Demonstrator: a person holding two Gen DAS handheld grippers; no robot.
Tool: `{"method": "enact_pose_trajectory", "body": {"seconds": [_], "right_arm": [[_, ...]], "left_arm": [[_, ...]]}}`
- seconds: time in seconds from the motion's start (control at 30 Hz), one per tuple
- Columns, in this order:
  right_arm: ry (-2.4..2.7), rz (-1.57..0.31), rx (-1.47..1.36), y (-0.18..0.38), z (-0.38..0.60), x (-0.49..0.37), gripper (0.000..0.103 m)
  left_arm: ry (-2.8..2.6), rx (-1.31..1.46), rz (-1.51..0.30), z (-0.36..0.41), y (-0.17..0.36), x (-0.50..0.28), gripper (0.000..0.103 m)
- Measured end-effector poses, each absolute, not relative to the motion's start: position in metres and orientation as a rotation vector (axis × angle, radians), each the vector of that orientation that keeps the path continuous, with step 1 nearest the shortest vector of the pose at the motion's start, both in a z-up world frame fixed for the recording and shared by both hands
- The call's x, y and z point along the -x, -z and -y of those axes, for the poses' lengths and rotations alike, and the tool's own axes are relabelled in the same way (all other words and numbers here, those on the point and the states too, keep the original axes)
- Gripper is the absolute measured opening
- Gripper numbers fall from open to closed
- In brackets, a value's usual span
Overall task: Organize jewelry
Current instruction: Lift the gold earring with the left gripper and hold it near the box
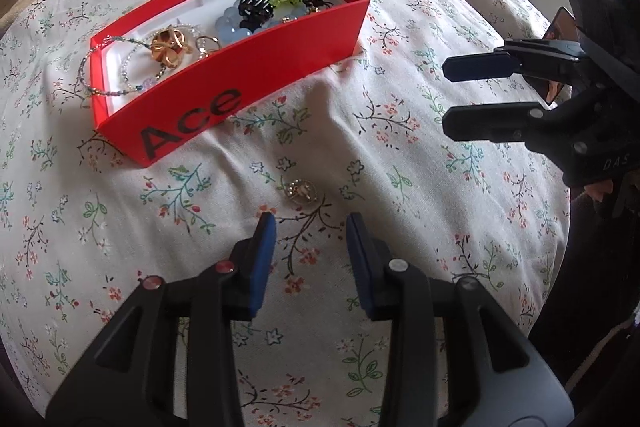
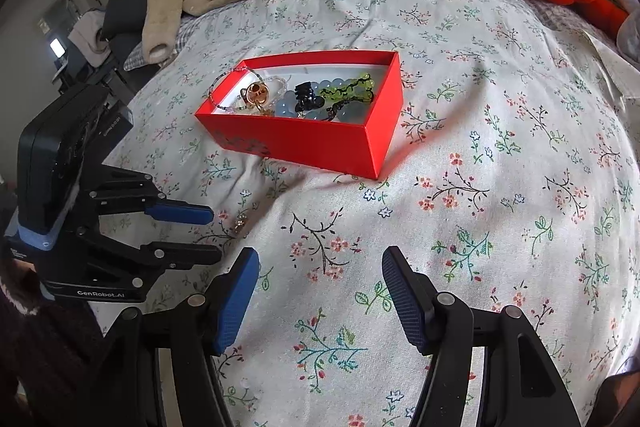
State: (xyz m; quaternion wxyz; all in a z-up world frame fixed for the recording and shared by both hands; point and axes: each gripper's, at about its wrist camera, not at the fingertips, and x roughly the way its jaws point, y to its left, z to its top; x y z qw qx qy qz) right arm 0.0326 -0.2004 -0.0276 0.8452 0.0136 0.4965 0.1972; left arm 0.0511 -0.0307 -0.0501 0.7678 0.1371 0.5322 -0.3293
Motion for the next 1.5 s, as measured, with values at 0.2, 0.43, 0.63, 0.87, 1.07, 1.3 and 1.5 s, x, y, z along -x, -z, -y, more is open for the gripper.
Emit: {"method": "enact_pose_trajectory", "body": {"seconds": [0.2, 0.43, 0.63, 0.87, 1.07, 1.3, 1.5], "right_arm": [[-0.405, -1.045, -0.041, 0.026, 0.203, -0.033, 0.065], [-0.403, -1.038, -0.040, 0.024, 0.203, -0.033, 0.065], [-0.403, -1.042, -0.039, 0.024, 0.202, -0.032, 0.065], [-0.405, -1.036, -0.040, 0.022, 0.201, -0.032, 0.065], [-0.409, -1.045, -0.038, 0.025, 0.192, -0.035, 0.065], [-0.438, -1.034, -0.008, 0.024, 0.168, -0.038, 0.065], [-0.503, -1.017, 0.016, 0.024, 0.136, -0.043, 0.052]], "left_arm": [[0.654, -0.306, -1.157, 0.030, 0.056, -0.063, 0.037], [0.661, -0.285, -1.114, 0.037, 0.047, -0.066, 0.019], [0.633, -0.314, -1.155, 0.045, 0.060, -0.068, 0.013], [0.628, -0.218, -1.118, 0.037, 0.045, -0.070, 0.008], [0.624, -0.120, -1.100, 0.021, 0.031, -0.073, 0.008], [0.482, -0.122, -1.100, -0.002, 0.034, -0.079, 0.008], [0.395, -0.064, -1.126, -0.027, 0.037, -0.083, 0.008]]}}
